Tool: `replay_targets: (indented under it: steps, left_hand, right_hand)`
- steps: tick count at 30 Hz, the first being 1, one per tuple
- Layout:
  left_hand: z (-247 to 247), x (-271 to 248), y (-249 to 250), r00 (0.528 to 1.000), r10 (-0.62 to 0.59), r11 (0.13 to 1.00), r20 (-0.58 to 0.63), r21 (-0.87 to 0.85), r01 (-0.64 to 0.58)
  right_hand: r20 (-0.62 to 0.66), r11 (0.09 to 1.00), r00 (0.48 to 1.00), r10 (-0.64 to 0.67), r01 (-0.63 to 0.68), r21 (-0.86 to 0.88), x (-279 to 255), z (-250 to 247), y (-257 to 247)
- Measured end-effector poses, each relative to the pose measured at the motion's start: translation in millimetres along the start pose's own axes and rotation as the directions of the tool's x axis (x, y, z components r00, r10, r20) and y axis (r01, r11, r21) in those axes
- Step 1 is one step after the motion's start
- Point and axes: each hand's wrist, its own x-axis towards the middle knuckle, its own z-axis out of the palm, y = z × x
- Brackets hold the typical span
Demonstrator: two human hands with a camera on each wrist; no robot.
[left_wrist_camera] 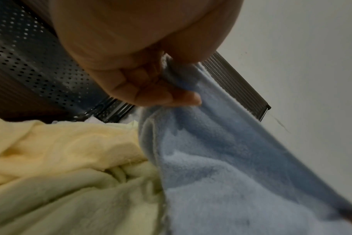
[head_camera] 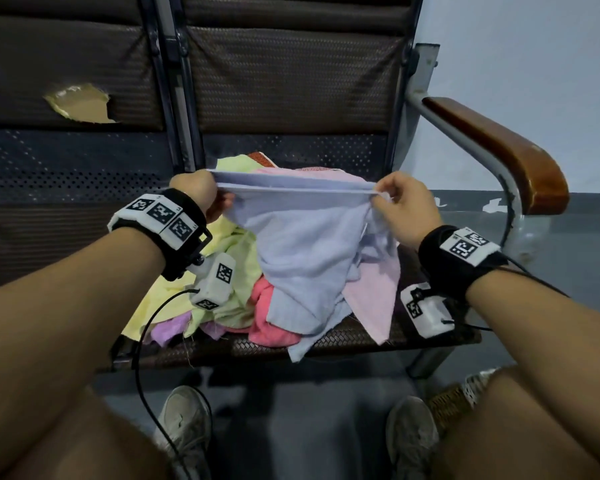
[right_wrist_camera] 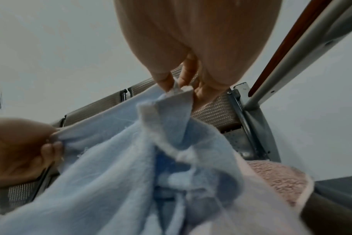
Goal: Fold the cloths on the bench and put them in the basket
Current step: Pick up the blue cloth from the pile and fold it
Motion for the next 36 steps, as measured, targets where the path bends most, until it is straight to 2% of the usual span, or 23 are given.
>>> replay_targets:
  steps: [2, 4, 6, 9, 10, 13, 16, 19, 21, 23, 25, 27, 29, 31, 34, 36]
  left_hand:
    - [-2, -3, 3, 0.999, 0.013, 1.000, 0.034, -0.019, -0.013]
    - [-5, -7, 3, 0.996, 0.042, 0.996, 0.079, -0.086, -0.035]
    - [-7, -10, 1, 0.989, 0.087, 0.991, 0.122, -0.107, -0.074]
    - [-8, -9, -1, 0.982, 0.117, 0.988, 0.146, -0.122, -0.100]
    - [-9, -10, -1, 0.983, 0.119, 0.988, 0.137, -0.118, -0.103]
    - [-11, -14, -1, 0.990, 0.086, 0.989, 0.112, -0.131, -0.071]
    - [-12, -17, 1, 0.995, 0.054, 0.996, 0.082, -0.080, -0.048]
    - [-15, -19, 5, 0.989, 0.117, 0.992, 0.094, 0.044, -0.122]
    - [-22, -19, 5, 0.971, 0.194, 0.961, 0.142, 0.171, -0.217]
    - [-26, -23, 5, 0.959, 0.202, 0.947, 0.197, 0.211, -0.243]
    - [-27, -28, 7, 0.965, 0.173, 0.958, 0.197, 0.192, -0.211]
    - [-24, -35, 13, 0.974, 0.156, 0.980, 0.165, 0.093, -0.173]
    - [-20, -40, 20, 0.967, 0.181, 0.983, 0.177, -0.012, -0.182]
    - [-18, -45, 29, 0.952, 0.188, 0.982, 0.242, -0.057, -0.179]
    - [-19, -49, 49, 0.934, 0.169, 0.980, 0.314, -0.159, -0.124]
    - [-23, -48, 63, 0.920, 0.180, 0.976, 0.347, -0.177, -0.124]
  right_hand:
    - [0.164, 0.983, 0.983, -0.081, 0.106, -0.150, -7, -1, 5]
    - [0.371, 0.932, 0.925, -0.084, 0.204, -0.298, -14, 0, 7]
    - [0.519, 0.907, 0.855, -0.013, 0.229, -0.354, -21, 2, 5]
    - [0.620, 0.897, 0.779, 0.096, 0.203, -0.393, -31, 6, 2]
    - [0.613, 0.895, 0.783, 0.104, 0.195, -0.402, -32, 6, 2]
    - [0.481, 0.914, 0.867, 0.129, 0.085, -0.398, -28, 4, 1]
    - [0.358, 0.945, 0.932, 0.054, 0.068, -0.320, -23, -3, 0]
    - [0.341, 0.950, 0.939, -0.050, 0.151, -0.275, -22, -16, 0]
    - [0.401, 0.933, 0.914, -0.059, 0.194, -0.305, -23, -26, 4]
    - [0.424, 0.918, 0.905, -0.033, 0.195, -0.345, -25, -35, 9]
    - [0.374, 0.927, 0.927, -0.010, 0.148, -0.344, -25, -42, 9]
    - [0.319, 0.909, 0.948, -0.015, 0.145, -0.390, -20, -46, 3]
    - [0.329, 0.822, 0.944, -0.012, 0.196, -0.534, -11, -48, -7]
    - [0.300, 0.770, 0.954, 0.015, 0.180, -0.612, -3, -54, -20]
    - [0.194, 0.823, 0.981, 0.017, 0.096, -0.559, 12, -74, -34]
    - [0.142, 0.896, 0.990, 0.013, 0.052, -0.442, 22, -91, -44]
